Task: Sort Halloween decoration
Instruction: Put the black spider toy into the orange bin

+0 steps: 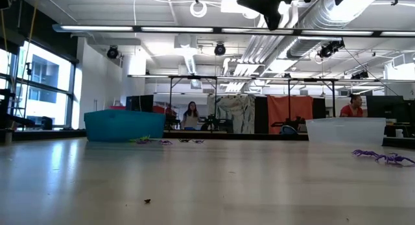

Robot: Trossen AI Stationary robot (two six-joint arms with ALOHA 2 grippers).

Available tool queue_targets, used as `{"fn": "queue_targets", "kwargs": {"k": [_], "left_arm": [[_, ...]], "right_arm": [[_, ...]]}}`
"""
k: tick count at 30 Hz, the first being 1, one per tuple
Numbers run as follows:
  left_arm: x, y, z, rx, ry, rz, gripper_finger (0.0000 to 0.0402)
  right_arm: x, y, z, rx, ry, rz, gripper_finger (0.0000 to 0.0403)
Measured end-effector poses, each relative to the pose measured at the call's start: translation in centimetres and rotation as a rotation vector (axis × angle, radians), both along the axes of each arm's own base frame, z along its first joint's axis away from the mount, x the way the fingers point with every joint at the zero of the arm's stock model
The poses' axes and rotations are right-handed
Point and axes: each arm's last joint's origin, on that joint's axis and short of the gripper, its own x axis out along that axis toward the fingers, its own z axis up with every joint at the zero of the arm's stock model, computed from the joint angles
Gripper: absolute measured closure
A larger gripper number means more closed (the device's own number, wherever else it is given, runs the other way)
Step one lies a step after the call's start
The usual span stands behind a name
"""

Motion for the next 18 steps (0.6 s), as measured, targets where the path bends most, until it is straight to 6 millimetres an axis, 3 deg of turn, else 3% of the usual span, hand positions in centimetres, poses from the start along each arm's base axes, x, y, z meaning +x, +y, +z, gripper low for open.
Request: {"fn": "queue_targets", "kwargs": {"k": [7,14,18], "left_arm": [[0.4,-1.3,-0.5,0.125,-0.059,-0.135,0.0401],[0.0,-2.2,-1.9,0.172,0.003,-0.159,0.0398],[0.0,-2.2,-2.0,0.164,0.041,-0.129,0.0374]], "right_arm": [[0.0,-0.1,-0.1,-0.005,0.014,-0.044,0.0167],[0.0,-0.1,-0.2,-0.004,0.021,-0.045,0.0167],[0.0,-0.1,-0.2,0.0,0.026,-0.046,0.0167]]}}
